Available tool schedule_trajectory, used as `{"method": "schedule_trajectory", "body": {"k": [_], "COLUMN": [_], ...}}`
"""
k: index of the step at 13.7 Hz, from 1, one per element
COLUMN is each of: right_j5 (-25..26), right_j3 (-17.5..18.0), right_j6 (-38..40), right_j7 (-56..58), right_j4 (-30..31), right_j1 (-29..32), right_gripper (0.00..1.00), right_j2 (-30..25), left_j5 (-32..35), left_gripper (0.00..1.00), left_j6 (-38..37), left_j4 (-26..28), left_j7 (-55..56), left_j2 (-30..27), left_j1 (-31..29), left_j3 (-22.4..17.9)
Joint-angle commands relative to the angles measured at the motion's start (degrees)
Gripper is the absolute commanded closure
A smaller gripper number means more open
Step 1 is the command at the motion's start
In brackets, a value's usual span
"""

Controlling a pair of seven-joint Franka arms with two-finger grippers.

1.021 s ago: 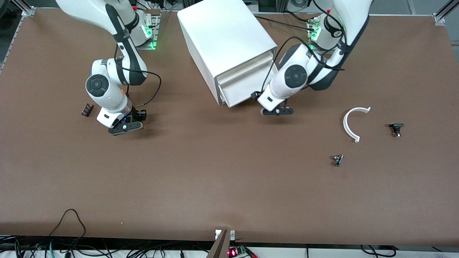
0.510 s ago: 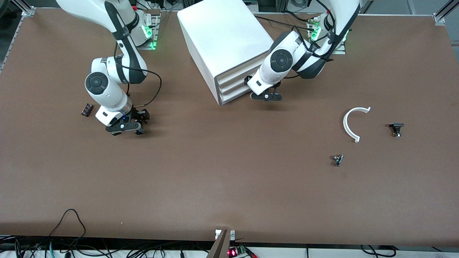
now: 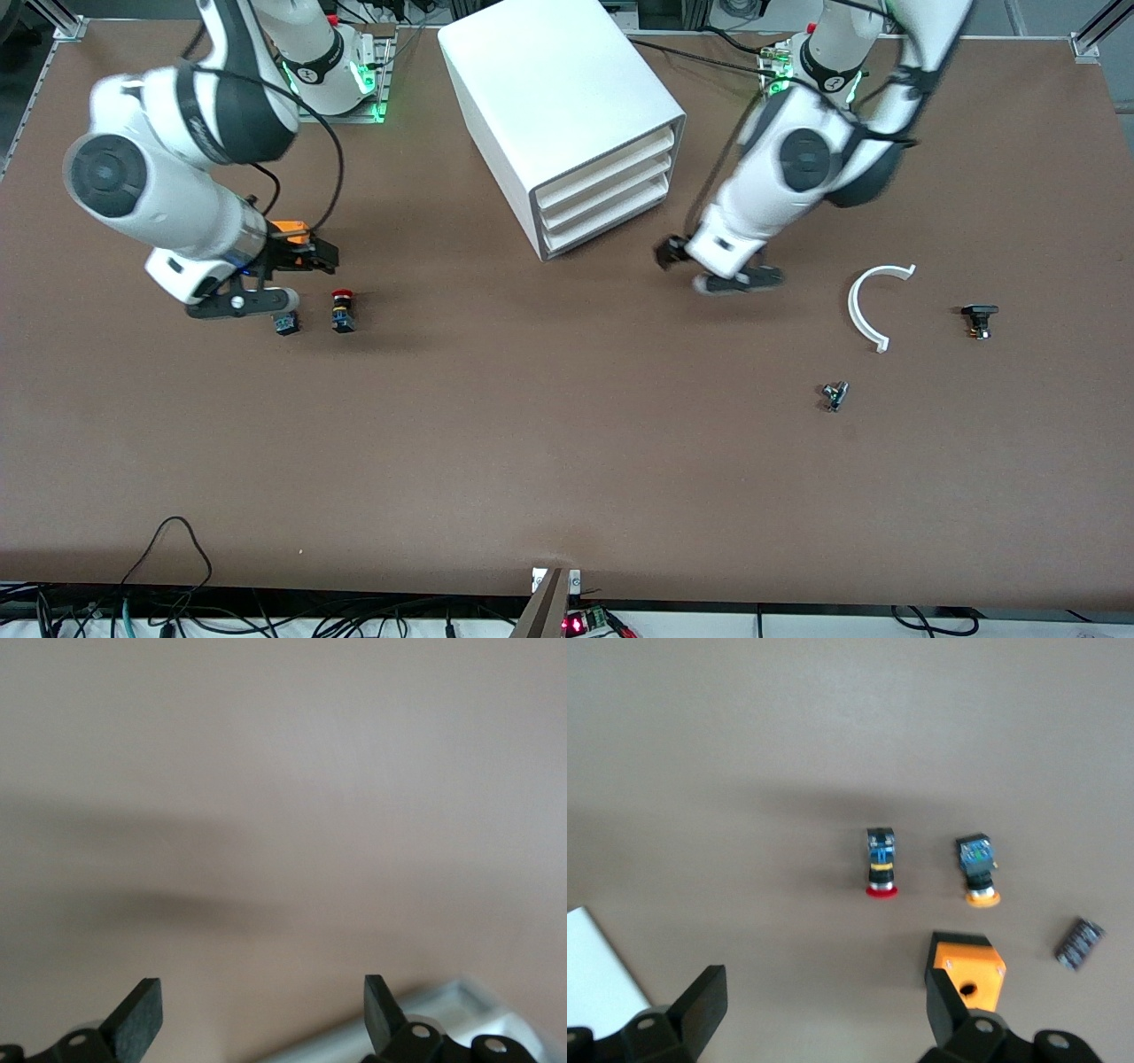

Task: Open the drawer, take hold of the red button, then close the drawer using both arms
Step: 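Set the red button beside the yellow button while the left gripper withdraws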

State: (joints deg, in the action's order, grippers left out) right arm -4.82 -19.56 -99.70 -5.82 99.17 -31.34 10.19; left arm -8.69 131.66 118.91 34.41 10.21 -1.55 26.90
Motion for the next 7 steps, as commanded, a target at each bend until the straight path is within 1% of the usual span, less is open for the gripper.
{"method": "schedule_trajectory", "body": {"k": [1, 2, 3, 4, 5, 6, 7], "right_j5": [0.42, 0.51, 0.69, 0.86, 1.30, 3.04, 4.89], "right_j3": [0.83, 2.06, 5.72, 10.72, 15.29, 18.38, 19.46], "right_j6": [9.49, 12.83, 14.60, 15.31, 15.32, 15.06, 14.62], "right_j7": [-2.71, -2.62, -2.36, -2.36, -2.36, -2.27, -2.27], "right_j4": [-10.01, -13.35, -15.99, -17.85, -18.65, -18.75, -18.75], "right_j1": [2.06, 4.42, 7.84, 13.09, 17.93, 21.64, 23.85], "right_gripper": [0.00, 0.00, 0.00, 0.00, 0.00, 0.00, 0.00], "right_j2": [2.47, 2.55, 2.47, 2.12, 1.76, 1.41, 1.15], "left_j5": [-0.45, -0.54, -0.54, -0.54, -0.45, -0.45, 0.42], "left_gripper": [0.00, 0.00, 0.00, 0.00, 0.00, 0.00, 0.00], "left_j6": [-4.28, -7.52, -11.73, -17.43, -23.40, -29.82, -35.54], "left_j4": [-1.14, -1.66, -3.14, -5.77, -9.45, -13.92, -18.06], "left_j7": [-5.72, -11.15, -16.86, -22.92, -28.29, -32.96, -35.79], "left_j2": [-7.02, -9.83, -12.30, -14.06, -14.60, -14.61, -14.52], "left_j1": [-2.67, -3.02, -3.11, -3.11, -3.11, -3.20, -3.46], "left_j3": [-4.47, -6.75, -9.38, -12.89, -16.14, -18.70, -20.29]}}
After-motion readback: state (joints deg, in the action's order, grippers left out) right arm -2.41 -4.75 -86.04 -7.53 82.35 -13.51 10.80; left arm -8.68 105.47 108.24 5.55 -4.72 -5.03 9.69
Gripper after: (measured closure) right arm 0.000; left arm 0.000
